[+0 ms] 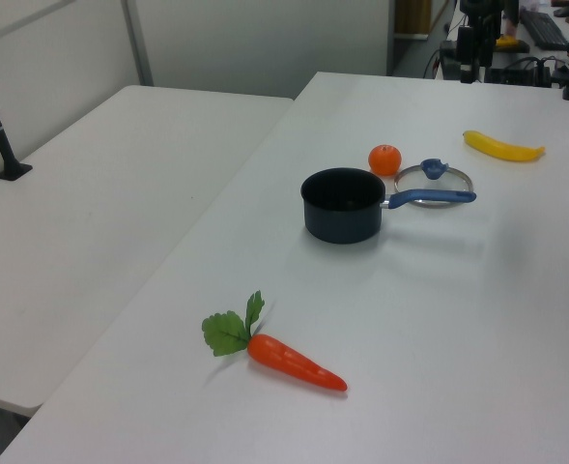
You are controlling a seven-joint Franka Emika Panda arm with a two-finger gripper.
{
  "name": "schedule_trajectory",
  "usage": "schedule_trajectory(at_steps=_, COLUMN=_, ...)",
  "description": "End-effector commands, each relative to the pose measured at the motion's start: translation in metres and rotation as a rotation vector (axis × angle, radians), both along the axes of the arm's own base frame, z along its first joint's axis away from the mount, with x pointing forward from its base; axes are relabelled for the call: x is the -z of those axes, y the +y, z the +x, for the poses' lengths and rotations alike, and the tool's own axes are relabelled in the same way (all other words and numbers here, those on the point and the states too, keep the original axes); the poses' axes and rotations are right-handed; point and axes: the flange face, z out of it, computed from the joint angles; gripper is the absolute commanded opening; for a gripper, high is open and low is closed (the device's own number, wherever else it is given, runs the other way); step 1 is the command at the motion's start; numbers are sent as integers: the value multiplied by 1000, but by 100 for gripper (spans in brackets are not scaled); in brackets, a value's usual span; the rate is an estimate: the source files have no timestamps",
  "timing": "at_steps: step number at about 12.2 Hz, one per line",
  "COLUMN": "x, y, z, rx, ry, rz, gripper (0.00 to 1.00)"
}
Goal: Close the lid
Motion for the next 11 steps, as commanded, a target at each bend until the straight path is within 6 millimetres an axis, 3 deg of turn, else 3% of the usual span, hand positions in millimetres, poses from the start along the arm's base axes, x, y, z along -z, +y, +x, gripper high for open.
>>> schedule_trajectory(at_steps=1, x=-16, y=-19, z=-15, rx=13, ry=-16, rz=12, gripper=100)
schedule_trajectory(at_steps=7, x=-19, y=-27, z=-21, rx=36, ry=16, rz=55, gripper=100)
schedule_trajectory(at_steps=11, x=-29, y=-29, z=-10, rx=85, ry=-23, rz=113, gripper=100)
